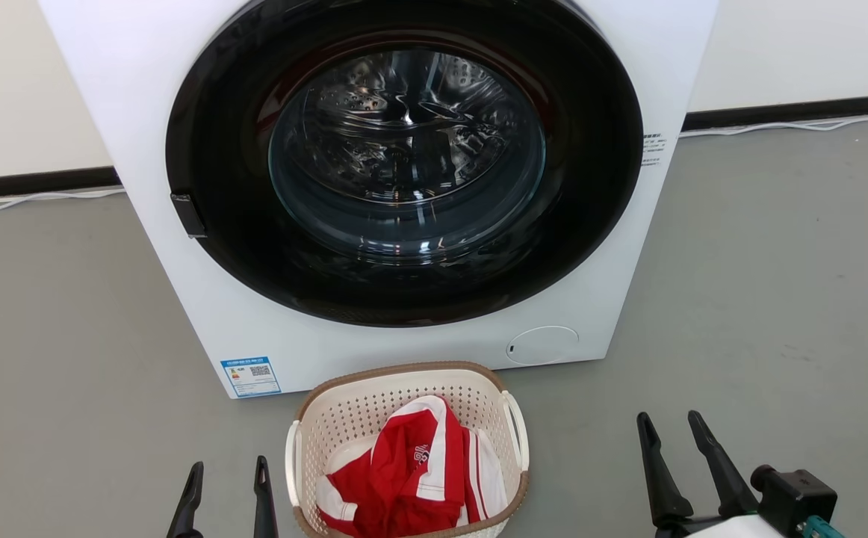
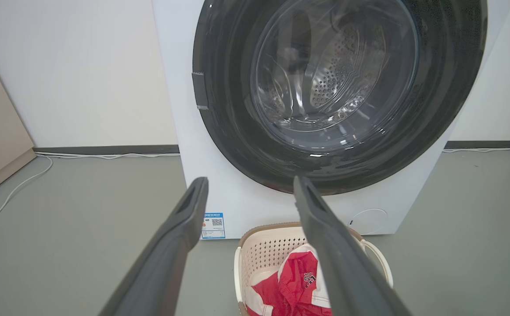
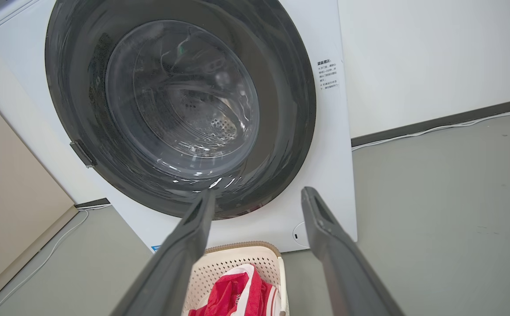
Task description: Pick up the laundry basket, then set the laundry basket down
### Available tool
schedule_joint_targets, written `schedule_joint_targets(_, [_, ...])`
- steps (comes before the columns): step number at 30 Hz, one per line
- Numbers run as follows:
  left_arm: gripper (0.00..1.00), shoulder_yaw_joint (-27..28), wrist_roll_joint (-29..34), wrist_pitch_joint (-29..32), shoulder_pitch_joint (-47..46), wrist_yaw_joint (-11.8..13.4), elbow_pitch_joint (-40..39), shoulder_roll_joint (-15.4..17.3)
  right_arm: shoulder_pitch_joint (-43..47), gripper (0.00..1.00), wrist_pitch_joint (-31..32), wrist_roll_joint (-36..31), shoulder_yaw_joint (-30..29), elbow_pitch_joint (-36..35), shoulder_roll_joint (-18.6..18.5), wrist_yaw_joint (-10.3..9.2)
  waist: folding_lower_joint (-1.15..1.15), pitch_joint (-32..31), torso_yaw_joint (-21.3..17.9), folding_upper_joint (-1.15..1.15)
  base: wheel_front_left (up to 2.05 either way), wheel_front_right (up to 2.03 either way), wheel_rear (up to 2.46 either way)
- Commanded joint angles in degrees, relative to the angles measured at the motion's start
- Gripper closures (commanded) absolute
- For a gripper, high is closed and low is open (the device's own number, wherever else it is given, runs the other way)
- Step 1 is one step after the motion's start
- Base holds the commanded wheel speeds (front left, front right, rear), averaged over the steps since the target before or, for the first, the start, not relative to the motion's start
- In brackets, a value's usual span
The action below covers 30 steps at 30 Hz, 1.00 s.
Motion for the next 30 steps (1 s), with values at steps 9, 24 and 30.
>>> schedule_joint_targets(9, [0.0, 1.71, 0.56, -0.36, -0.53, -0.04, -2.29, 0.34, -0.35, 0.0, -0.55, -0.65, 0.52, -2.11, -0.01, 0.36, 0.0, -0.46, -0.02, -0.01, 0.0, 0.0, 0.0])
schedule_joint_targets(24, [1.0, -0.01, 0.87, 0.02, 1.01, -0.57, -1.47, 1.13, 0.47, 1.0, 0.02, -0.7, -1.95, -1.31, 0.05, -0.05, 0.0, 0.02, 0.11, -0.01, 0.0, 0.0, 0.0])
schedule_joint_targets(30, [1.0, -0.09, -2.3, 0.44, 0.88, -0.87, -0.34, 0.98, 0.93, 1.0, 0.59, 2.11, -1.91, -0.5, -0.03, -0.04, 0.06, 0.05, 0.21, -0.01, 0.0, 0.0, 0.0])
